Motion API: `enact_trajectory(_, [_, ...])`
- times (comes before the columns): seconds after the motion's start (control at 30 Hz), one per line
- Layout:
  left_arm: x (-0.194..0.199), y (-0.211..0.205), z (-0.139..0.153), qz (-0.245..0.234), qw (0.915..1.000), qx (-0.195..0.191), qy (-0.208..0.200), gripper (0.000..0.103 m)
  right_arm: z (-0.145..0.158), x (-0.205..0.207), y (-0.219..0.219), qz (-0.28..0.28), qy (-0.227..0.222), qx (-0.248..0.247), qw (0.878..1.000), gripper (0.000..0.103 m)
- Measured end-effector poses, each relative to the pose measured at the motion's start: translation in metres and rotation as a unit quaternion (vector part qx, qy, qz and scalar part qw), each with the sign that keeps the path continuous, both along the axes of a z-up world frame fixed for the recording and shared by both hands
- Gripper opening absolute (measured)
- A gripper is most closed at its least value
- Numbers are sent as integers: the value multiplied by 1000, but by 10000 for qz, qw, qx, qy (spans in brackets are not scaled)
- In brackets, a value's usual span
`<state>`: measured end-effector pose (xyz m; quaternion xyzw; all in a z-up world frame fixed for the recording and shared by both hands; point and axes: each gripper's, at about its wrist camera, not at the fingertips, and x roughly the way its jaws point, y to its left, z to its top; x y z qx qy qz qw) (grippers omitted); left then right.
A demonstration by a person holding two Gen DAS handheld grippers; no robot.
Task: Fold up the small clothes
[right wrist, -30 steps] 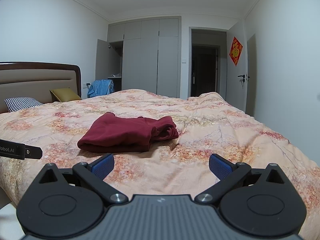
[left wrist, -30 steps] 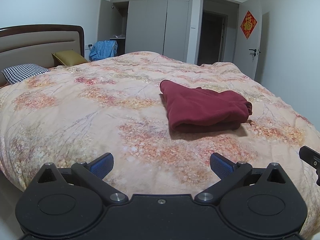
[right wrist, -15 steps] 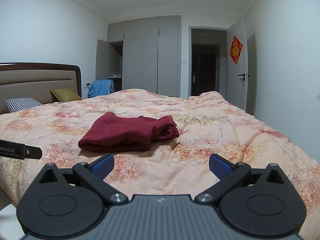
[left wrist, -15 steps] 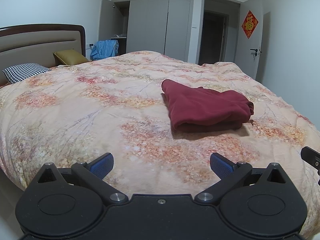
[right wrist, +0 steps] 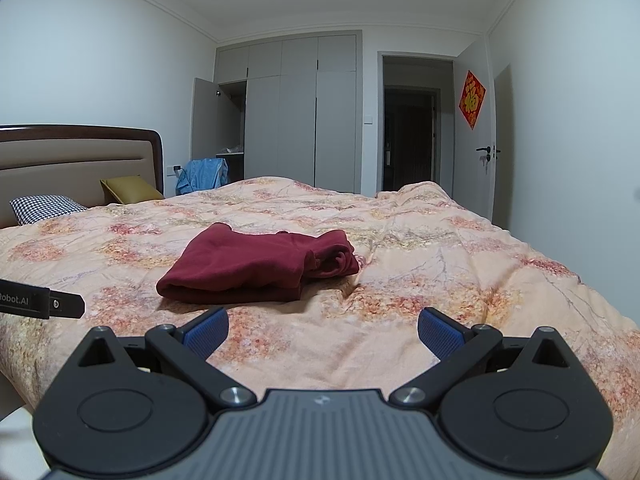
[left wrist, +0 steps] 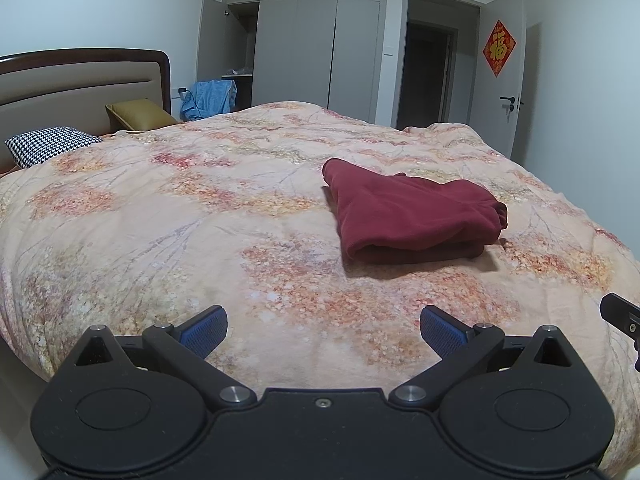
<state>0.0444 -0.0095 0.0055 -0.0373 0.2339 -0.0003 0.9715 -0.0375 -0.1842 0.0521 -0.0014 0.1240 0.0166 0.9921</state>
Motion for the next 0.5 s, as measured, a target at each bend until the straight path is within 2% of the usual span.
enact_trajectory(0.5, [1,0,-1,-26,10000,18,40,102,-1,0,-1,-5,17,7,10000,103])
